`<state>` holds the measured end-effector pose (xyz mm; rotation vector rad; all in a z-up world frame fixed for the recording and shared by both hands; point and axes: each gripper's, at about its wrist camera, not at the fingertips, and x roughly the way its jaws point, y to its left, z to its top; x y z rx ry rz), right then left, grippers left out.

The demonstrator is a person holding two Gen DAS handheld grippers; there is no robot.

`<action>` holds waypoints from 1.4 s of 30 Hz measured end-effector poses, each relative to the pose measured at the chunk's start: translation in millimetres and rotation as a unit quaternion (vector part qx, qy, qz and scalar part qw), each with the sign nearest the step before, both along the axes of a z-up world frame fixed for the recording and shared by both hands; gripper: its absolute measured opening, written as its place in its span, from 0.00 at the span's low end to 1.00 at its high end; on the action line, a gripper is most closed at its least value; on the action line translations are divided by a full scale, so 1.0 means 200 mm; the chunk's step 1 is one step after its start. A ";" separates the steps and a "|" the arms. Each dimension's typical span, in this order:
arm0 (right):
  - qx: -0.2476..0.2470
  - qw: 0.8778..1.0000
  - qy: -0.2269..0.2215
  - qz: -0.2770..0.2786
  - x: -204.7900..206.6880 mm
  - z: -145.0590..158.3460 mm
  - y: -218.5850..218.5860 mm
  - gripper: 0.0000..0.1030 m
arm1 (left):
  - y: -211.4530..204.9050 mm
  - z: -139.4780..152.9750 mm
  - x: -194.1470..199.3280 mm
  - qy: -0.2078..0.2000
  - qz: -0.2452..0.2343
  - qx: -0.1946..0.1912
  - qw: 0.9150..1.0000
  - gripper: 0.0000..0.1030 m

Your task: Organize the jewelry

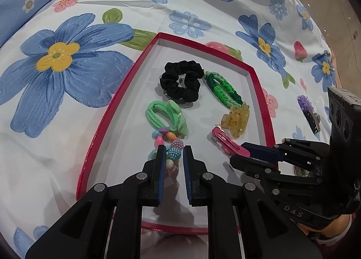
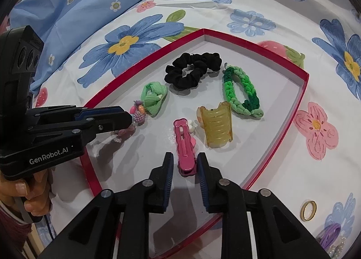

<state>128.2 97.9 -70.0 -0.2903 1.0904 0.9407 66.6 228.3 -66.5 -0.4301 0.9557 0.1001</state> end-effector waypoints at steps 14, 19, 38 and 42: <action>0.097 0.994 0.006 -0.060 -0.06 0.21 -0.34 0.43 | -0.11 0.19 -0.11 -0.037 -0.001 -0.008 0.999 0.34; 0.112 0.988 0.001 -0.107 -0.07 0.25 -0.58 0.43 | -0.21 0.26 -0.13 -0.048 -0.015 -0.006 0.999 0.40; 0.104 0.959 -0.017 -0.262 -0.10 0.22 -1.37 0.49 | -0.64 0.30 -0.05 -0.042 -0.099 -0.016 0.994 0.48; 0.100 0.954 -0.013 -0.281 -0.10 0.18 -1.47 0.49 | -0.74 0.29 -0.03 -0.036 -0.119 -0.014 0.992 0.48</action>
